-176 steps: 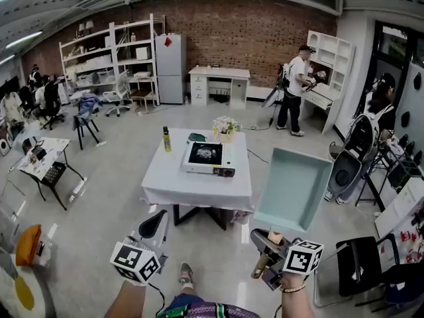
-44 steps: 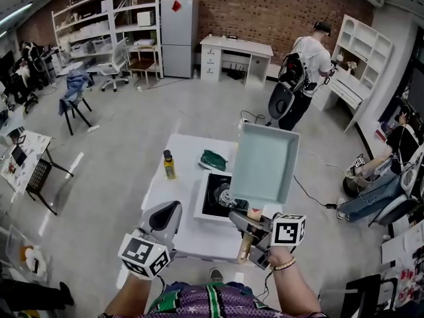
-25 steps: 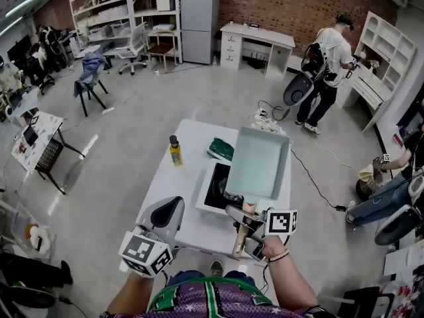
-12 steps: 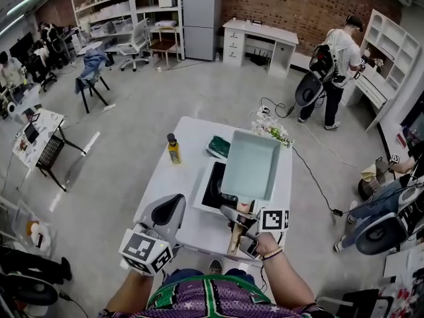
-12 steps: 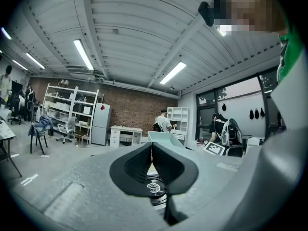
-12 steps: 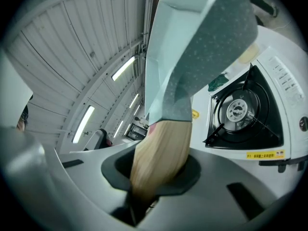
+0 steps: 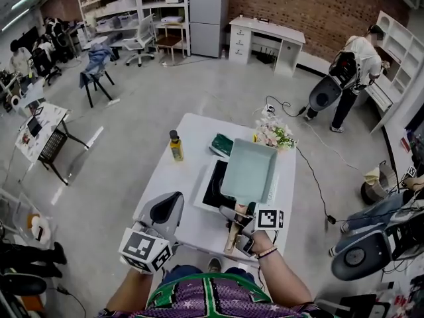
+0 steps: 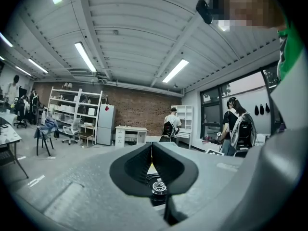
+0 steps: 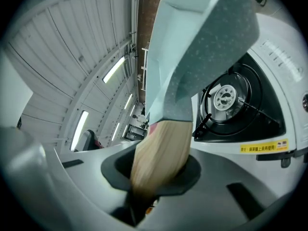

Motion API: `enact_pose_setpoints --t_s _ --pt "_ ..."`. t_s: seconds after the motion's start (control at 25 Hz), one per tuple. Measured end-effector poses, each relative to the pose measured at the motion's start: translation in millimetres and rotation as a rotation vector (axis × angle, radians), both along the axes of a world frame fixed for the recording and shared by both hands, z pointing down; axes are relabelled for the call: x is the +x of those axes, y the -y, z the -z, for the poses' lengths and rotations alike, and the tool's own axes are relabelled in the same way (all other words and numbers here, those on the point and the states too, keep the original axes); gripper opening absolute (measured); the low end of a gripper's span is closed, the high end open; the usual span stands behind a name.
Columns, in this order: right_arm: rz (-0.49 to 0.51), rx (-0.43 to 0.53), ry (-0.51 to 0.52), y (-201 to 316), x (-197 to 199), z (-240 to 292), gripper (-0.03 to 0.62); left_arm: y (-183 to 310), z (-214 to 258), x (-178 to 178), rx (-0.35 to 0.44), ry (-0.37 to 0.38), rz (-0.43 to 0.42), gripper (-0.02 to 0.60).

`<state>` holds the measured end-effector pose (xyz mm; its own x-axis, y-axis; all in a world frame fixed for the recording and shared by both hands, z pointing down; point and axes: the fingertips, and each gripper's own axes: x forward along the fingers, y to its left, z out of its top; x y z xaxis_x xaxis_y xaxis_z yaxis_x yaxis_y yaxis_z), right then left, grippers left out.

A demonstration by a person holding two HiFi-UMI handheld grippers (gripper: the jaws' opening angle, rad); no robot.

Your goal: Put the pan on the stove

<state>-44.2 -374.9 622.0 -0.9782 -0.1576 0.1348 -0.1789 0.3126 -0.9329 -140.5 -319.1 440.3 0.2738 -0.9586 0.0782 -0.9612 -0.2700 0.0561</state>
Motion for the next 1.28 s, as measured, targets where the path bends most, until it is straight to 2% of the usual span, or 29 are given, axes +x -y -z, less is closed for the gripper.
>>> enact_pose_setpoints --t_s 0.72,1.28 --pt "0.006 -0.117 -0.015 9 -10 -53 0.072 -3 -8 10 -0.017 0.02 0.033 0.018" --pt "0.002 -0.243 -0.012 13 -23 -77 0.077 -2 -15 0 -0.051 0.021 0.057 0.018"
